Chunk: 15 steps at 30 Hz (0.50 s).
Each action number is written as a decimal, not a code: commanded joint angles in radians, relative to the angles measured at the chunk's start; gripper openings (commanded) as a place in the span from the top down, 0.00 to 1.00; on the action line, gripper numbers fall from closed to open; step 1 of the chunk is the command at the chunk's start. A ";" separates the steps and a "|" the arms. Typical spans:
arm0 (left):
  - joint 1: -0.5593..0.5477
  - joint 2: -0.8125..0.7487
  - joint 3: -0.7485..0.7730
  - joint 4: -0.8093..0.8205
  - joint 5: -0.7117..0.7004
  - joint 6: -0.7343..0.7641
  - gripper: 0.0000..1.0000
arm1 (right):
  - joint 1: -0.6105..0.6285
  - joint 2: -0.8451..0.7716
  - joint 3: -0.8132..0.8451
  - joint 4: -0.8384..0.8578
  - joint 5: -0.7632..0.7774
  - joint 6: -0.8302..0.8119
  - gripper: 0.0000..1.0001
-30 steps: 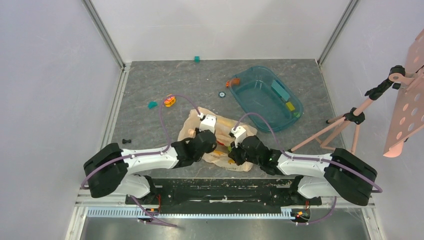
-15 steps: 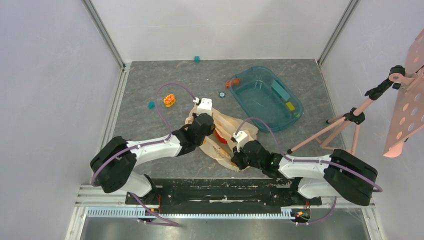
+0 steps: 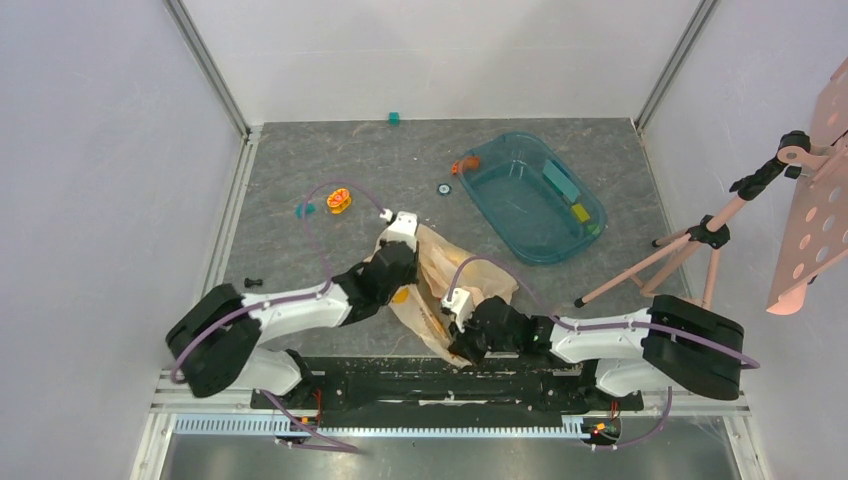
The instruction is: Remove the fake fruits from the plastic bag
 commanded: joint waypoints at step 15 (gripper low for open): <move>-0.109 -0.529 -0.267 -0.169 0.074 -0.188 0.98 | 0.037 -0.233 0.109 -0.084 0.091 0.034 0.92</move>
